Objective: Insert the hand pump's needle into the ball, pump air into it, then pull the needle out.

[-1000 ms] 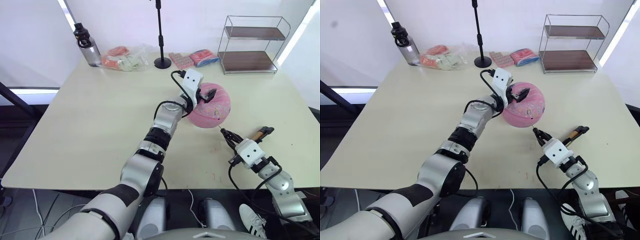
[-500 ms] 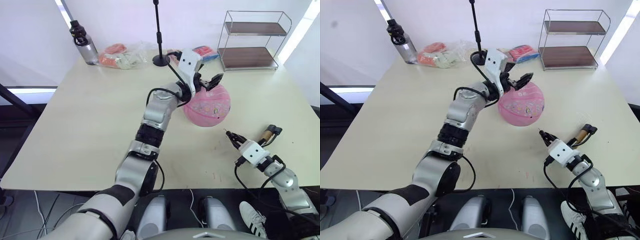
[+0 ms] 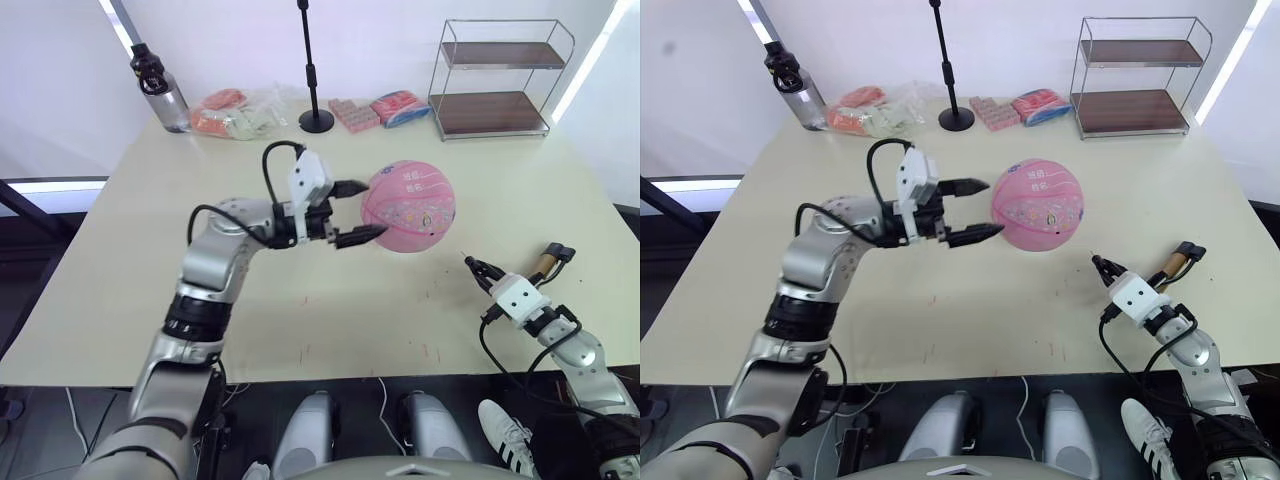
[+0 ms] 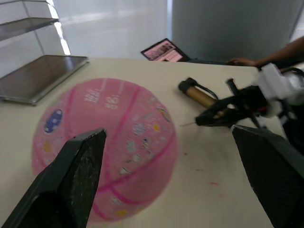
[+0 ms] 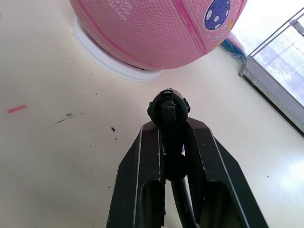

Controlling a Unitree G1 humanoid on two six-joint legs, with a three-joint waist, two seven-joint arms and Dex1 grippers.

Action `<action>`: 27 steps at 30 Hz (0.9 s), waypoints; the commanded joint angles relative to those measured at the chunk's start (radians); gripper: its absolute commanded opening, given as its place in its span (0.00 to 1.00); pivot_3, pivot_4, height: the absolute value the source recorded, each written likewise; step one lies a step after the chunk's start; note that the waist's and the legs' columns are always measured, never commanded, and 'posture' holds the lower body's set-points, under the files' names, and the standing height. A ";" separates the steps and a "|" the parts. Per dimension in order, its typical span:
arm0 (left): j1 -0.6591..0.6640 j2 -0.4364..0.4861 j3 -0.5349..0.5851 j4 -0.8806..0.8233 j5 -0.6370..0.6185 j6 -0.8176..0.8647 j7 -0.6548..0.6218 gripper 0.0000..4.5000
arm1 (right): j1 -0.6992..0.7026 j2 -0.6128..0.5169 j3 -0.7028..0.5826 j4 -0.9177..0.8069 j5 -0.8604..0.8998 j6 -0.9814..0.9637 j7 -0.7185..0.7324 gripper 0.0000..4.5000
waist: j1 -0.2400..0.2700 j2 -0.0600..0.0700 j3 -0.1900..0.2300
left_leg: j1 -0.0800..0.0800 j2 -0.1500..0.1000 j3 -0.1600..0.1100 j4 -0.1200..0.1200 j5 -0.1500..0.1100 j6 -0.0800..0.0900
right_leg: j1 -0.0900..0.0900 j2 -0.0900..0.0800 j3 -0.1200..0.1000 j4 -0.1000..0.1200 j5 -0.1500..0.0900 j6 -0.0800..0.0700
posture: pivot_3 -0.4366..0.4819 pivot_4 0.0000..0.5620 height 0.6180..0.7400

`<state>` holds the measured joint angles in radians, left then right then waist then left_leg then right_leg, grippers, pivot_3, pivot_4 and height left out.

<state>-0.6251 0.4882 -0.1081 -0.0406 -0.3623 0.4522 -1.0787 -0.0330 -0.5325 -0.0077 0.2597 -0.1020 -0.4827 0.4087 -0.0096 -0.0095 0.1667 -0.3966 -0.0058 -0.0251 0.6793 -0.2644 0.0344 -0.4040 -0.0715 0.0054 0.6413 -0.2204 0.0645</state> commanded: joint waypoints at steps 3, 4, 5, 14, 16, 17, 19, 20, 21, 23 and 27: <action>0.149 0.139 0.057 -0.142 -0.101 -0.007 -0.143 1.00 | -0.038 -0.023 -0.038 0.052 0.037 -0.030 0.007 0.02 | -0.005 0.000 0.001 | 0.000 0.001 0.002 0.000 0.000 0.000 | -0.001 0.000 0.002 0.001 -0.002 -0.003 | 0.48 0.27 1.00; 0.164 0.148 0.062 -0.156 -0.113 -0.002 -0.149 1.00 | -0.042 -0.025 -0.039 0.058 0.038 -0.031 0.008 0.02 | -0.005 0.000 0.001 | 0.000 0.001 0.002 0.000 0.000 0.000 | -0.001 0.000 0.002 0.001 -0.002 -0.003 | 0.48 0.27 1.00; 0.182 0.157 0.066 -0.171 -0.122 -0.004 -0.153 1.00 | -0.046 -0.027 -0.039 0.061 0.044 -0.032 0.013 0.02 | -0.002 0.000 0.001 | 0.001 0.002 0.003 0.000 0.000 0.000 | -0.001 0.000 0.003 0.001 -0.002 -0.003 | 0.48 0.27 1.00; 0.257 0.175 0.082 -0.200 -0.133 -0.045 -0.144 1.00 | -0.040 -0.040 -0.065 0.013 0.170 0.028 0.104 0.02 | -0.003 0.000 0.001 | 0.001 0.003 0.003 0.000 0.000 0.000 | -0.001 0.001 0.004 0.001 -0.002 -0.003 | 0.48 0.27 1.00; 0.266 0.175 0.082 -0.199 -0.131 -0.054 -0.142 1.00 | -0.027 -0.044 -0.078 -0.024 0.198 0.056 0.121 0.26 | -0.003 0.000 0.001 | 0.001 0.004 0.003 0.000 0.000 0.000 | -0.001 0.001 0.004 0.001 -0.002 -0.003 | 0.48 0.27 1.00; 0.274 0.174 0.082 -0.201 -0.133 -0.056 -0.141 1.00 | -0.012 -0.050 -0.090 -0.064 0.230 0.084 0.137 0.30 | -0.002 0.000 0.001 | 0.001 0.004 0.003 0.000 0.000 0.000 | -0.001 0.001 0.004 0.001 -0.002 -0.003 | 0.48 0.27 1.00; 0.286 0.170 0.083 -0.207 -0.141 -0.057 -0.136 1.00 | 0.023 -0.063 -0.113 -0.139 0.295 0.141 0.175 0.53 | -0.002 0.000 0.002 | 0.001 0.005 0.004 0.000 0.000 0.000 | -0.001 0.001 0.004 0.001 -0.002 -0.003 | 0.48 0.27 1.00; 0.290 0.169 0.083 -0.209 -0.143 -0.059 -0.135 1.00 | 0.041 -0.071 -0.123 -0.168 0.320 0.160 0.191 0.62 | -0.002 0.000 0.002 | 0.001 0.005 0.004 0.000 0.000 0.000 | -0.001 0.001 0.004 0.001 -0.001 -0.003 | 0.48 0.27 1.00; 0.292 0.168 0.084 -0.210 -0.146 -0.059 -0.134 1.00 | 0.065 -0.085 -0.136 -0.198 0.340 0.179 0.207 0.69 | -0.001 0.000 0.002 | 0.001 0.005 0.004 0.000 0.000 0.000 | -0.001 0.001 0.004 0.001 -0.001 -0.003 | 0.48 0.27 1.00; 0.297 0.167 0.087 -0.208 -0.149 -0.065 -0.134 1.00 | 0.109 -0.109 -0.164 -0.245 0.370 0.204 0.236 0.85 | 0.001 0.001 0.002 | 0.001 0.006 0.004 0.000 0.000 0.001 | -0.001 0.001 0.004 0.001 -0.002 -0.003 | 0.48 0.27 1.00; 0.309 0.177 0.092 -0.179 -0.130 -0.098 -0.138 1.00 | 0.186 -0.134 -0.220 -0.295 0.439 0.253 0.290 0.99 | 0.000 0.000 0.002 | 0.001 0.007 0.006 0.000 0.000 0.001 | -0.001 0.001 0.004 0.001 -0.002 -0.003 | 0.48 0.27 1.00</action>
<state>-0.3164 0.6533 -0.0421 -0.2169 -0.4924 0.3844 -1.2151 0.1344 -0.6483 -0.1822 0.0085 0.2963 -0.2444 0.6718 -0.0091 -0.0091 0.1687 -0.3950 0.0013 -0.0186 0.6789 -0.2648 0.0352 -0.4054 -0.0700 0.0100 0.6419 -0.2220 0.0612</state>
